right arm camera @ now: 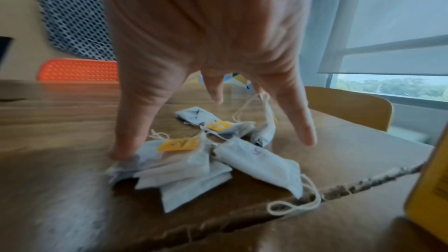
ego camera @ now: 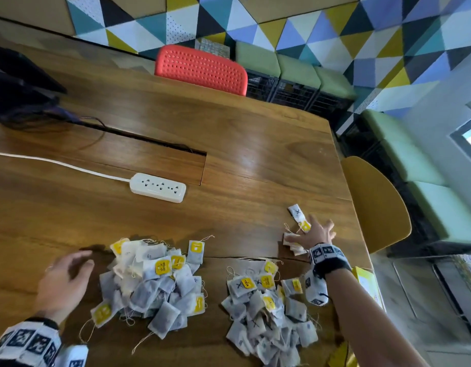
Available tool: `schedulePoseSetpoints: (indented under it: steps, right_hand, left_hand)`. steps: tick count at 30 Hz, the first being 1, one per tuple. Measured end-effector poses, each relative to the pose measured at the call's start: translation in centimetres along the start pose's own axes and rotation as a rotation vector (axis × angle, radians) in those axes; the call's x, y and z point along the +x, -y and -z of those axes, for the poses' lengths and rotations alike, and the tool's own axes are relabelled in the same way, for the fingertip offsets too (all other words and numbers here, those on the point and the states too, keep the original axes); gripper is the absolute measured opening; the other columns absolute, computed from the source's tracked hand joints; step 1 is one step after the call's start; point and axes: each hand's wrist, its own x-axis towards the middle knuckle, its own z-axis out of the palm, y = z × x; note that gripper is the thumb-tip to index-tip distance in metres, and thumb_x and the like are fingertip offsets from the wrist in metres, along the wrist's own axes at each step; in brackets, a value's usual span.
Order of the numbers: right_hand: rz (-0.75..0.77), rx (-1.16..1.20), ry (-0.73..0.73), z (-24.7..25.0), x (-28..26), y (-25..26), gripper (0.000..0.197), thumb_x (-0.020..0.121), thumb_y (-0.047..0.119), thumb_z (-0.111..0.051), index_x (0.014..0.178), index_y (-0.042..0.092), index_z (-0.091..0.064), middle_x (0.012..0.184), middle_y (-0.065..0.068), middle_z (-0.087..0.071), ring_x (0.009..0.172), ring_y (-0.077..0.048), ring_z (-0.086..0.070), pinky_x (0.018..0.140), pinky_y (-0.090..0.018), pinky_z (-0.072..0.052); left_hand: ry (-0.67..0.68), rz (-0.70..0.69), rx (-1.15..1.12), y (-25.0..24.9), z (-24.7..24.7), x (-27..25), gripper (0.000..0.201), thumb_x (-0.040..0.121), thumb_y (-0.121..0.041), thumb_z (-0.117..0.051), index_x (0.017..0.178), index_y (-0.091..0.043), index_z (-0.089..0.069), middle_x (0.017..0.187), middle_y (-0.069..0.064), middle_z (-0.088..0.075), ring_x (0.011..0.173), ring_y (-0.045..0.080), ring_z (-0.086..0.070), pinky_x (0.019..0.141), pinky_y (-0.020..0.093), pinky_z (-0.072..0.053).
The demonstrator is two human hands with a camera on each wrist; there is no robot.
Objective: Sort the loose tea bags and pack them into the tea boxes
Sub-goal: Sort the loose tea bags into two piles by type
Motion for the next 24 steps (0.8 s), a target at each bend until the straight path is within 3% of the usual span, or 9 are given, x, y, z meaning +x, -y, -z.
schedulePoseSetpoints:
  steps: [2,5,7,13,16,18,21,23,24]
  right_hand:
    - [-0.041,-0.072,0.090,-0.4,1.9,-0.2,0.117,0.052,0.059,-0.086,0.148,0.035,-0.026,0.155,-0.018,-0.005,0.138,-0.044,-0.023,0.108,-0.054,-0.036]
    - [-0.042,-0.132,0.175,-1.3,3.0,0.3,0.114,0.049,0.059,-0.086,0.146,0.030,-0.034,0.148,-0.018,-0.025,0.129,-0.037,-0.040,0.104,-0.050,-0.041]
    - [-0.051,-0.151,0.135,-1.9,3.1,1.0,0.097,0.055,0.049,-0.085,0.139,0.027,-0.044,0.138,-0.015,-0.038,0.124,-0.032,-0.044,0.103,-0.047,-0.043]
    - [-0.048,-0.155,0.037,-3.0,2.4,2.4,0.054,0.069,0.027,-0.084,0.119,0.024,-0.064,0.129,-0.013,-0.053,0.124,-0.026,-0.046,0.101,-0.038,-0.044]
    - [-0.012,-0.049,0.028,-2.5,1.9,2.5,0.029,0.075,0.016,-0.078,0.103,0.016,-0.072,0.112,-0.014,-0.066,0.108,-0.027,-0.060,0.090,-0.034,-0.052]
    - [-0.041,0.076,0.015,-1.7,1.5,2.1,0.017,0.079,0.015,-0.074,0.096,0.013,-0.073,0.099,-0.012,-0.071,0.092,-0.027,-0.065,0.075,-0.031,-0.056]
    - [-0.161,0.494,0.072,-0.3,1.3,1.0,0.016,0.085,0.014,-0.070,0.101,0.010,-0.067,0.080,-0.008,-0.066,0.059,-0.021,-0.063,0.046,-0.021,-0.050]
    - [-0.240,0.829,0.217,0.6,1.1,0.7,0.021,0.093,0.018,-0.061,0.110,0.006,-0.060,0.067,-0.005,-0.066,0.044,-0.016,-0.063,0.043,-0.024,-0.053]
    - [-0.292,1.033,0.301,1.0,1.0,0.8,0.017,0.097,0.021,-0.054,0.104,0.005,-0.057,0.060,-0.005,-0.065,0.040,-0.014,-0.061,0.040,-0.024,-0.052]
  left_hand:
    - [-0.009,-0.001,-0.015,-0.2,-0.1,-0.1,0.018,0.091,-0.020,-0.061,0.108,-0.024,-0.064,0.113,0.008,-0.065,0.106,0.031,-0.059,0.088,0.046,-0.046]
    - [-0.011,0.009,-0.009,-0.4,-0.1,-0.1,0.020,0.091,-0.019,-0.061,0.111,-0.022,-0.063,0.112,0.008,-0.065,0.105,0.031,-0.059,0.086,0.045,-0.047]
    - [-0.012,0.015,-0.016,-0.6,-0.1,-0.2,0.021,0.091,-0.018,-0.062,0.111,-0.024,-0.063,0.113,0.007,-0.066,0.105,0.031,-0.059,0.086,0.044,-0.048]
    - [-0.021,0.056,-0.042,-1.5,0.0,-0.7,0.024,0.089,-0.016,-0.063,0.112,-0.022,-0.063,0.115,0.009,-0.064,0.106,0.031,-0.059,0.085,0.042,-0.046]
    - [-0.021,0.040,-0.070,-1.8,0.1,-0.9,0.024,0.089,-0.013,-0.064,0.112,-0.019,-0.064,0.115,0.010,-0.065,0.107,0.030,-0.059,0.087,0.042,-0.045]
    - [-0.017,0.027,-0.084,-2.1,0.3,-1.1,0.025,0.088,-0.011,-0.064,0.112,-0.017,-0.064,0.115,0.010,-0.065,0.108,0.028,-0.059,0.089,0.041,-0.045]
    - [-0.032,0.013,-0.093,-3.1,1.0,-1.4,0.026,0.089,-0.011,-0.062,0.114,-0.016,-0.063,0.115,0.008,-0.064,0.110,0.027,-0.057,0.088,0.040,-0.045]
    - [-0.031,-0.013,-0.100,-3.7,1.7,-1.4,0.027,0.090,-0.012,-0.061,0.117,-0.016,-0.061,0.116,0.008,-0.063,0.111,0.026,-0.057,0.085,0.037,-0.046]
    - [-0.030,-0.038,-0.097,-4.0,2.1,-1.3,0.028,0.090,-0.014,-0.061,0.118,-0.018,-0.061,0.119,0.009,-0.062,0.111,0.026,-0.057,0.083,0.036,-0.048]
